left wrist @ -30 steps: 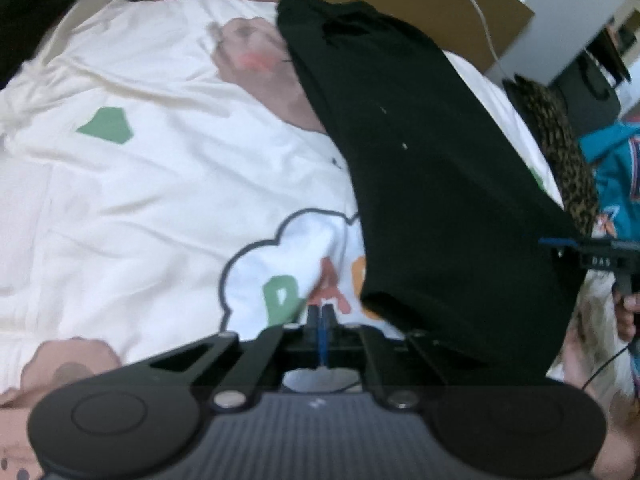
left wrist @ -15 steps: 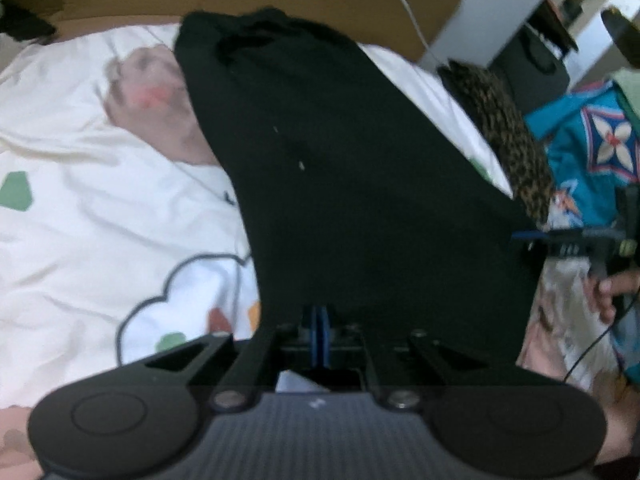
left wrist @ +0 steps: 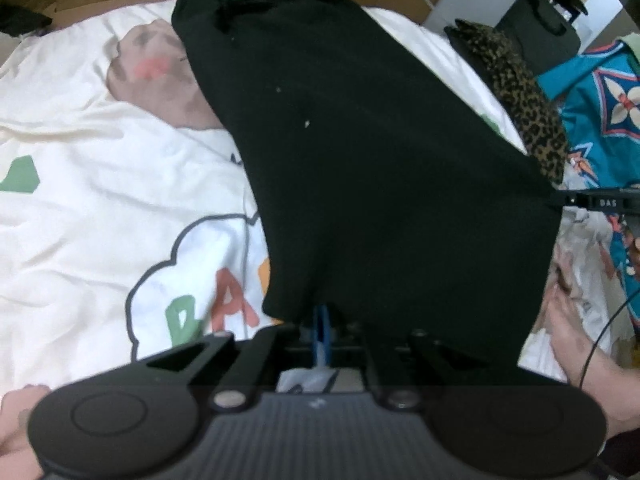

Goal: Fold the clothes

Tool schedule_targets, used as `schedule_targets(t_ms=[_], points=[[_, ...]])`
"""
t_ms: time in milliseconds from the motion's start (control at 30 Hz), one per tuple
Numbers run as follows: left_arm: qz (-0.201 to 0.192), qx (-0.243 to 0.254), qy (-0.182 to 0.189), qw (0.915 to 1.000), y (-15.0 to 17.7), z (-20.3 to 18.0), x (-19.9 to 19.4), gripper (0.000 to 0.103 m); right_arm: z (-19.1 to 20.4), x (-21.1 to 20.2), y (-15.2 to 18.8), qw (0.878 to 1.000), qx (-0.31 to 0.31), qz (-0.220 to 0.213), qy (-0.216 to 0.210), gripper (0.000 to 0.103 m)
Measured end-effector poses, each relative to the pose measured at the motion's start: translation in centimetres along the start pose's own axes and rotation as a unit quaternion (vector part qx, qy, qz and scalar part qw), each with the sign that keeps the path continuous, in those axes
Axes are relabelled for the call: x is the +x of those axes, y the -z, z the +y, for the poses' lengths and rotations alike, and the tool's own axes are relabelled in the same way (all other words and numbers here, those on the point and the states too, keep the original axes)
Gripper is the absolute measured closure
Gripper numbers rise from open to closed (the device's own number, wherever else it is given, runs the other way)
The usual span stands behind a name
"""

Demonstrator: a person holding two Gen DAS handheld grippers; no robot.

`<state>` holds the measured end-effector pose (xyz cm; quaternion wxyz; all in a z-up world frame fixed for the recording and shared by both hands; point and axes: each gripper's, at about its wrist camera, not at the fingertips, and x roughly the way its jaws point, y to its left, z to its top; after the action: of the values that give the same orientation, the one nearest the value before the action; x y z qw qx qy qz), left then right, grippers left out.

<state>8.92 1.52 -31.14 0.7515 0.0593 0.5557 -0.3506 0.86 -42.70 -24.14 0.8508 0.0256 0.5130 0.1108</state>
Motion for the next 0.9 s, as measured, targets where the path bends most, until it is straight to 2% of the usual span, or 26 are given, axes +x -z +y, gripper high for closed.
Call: schedule_targets(t_ms=[200,400,500,633,767,900], points=[[-0.005,-0.013,0.038,0.9992,-0.8,-0.7,0.2,0.1,3.7,1.8,-1.4,0.999,-0.017,-0.004,-0.047,0.069],[0.011,-0.008,0.069,0.9975,-0.5,-1.5,1.4,0.1,8.6,4.0,-1.5,0.994,-0.081,0.017,-0.074,0.068],[0.017,0.008,0.08,0.9966,-0.3,-2.4,2.0,0.1,9.8,4.7,-0.3,0.992,-0.092,0.046,-0.067,0.067],[0.026,0.024,0.098,0.9946,0.2,-3.4,2.2,0.1,10.4,4.1,0.9,0.99,-0.117,0.062,-0.053,0.067],[0.034,0.019,0.116,0.9925,0.8,-3.2,1.7,0.1,10.4,3.9,1.1,0.984,-0.142,0.105,-0.038,0.067],[0.043,0.009,0.127,0.9909,1.3,-3.0,1.6,0.1,10.0,3.9,1.5,0.981,-0.153,0.119,-0.028,0.068]])
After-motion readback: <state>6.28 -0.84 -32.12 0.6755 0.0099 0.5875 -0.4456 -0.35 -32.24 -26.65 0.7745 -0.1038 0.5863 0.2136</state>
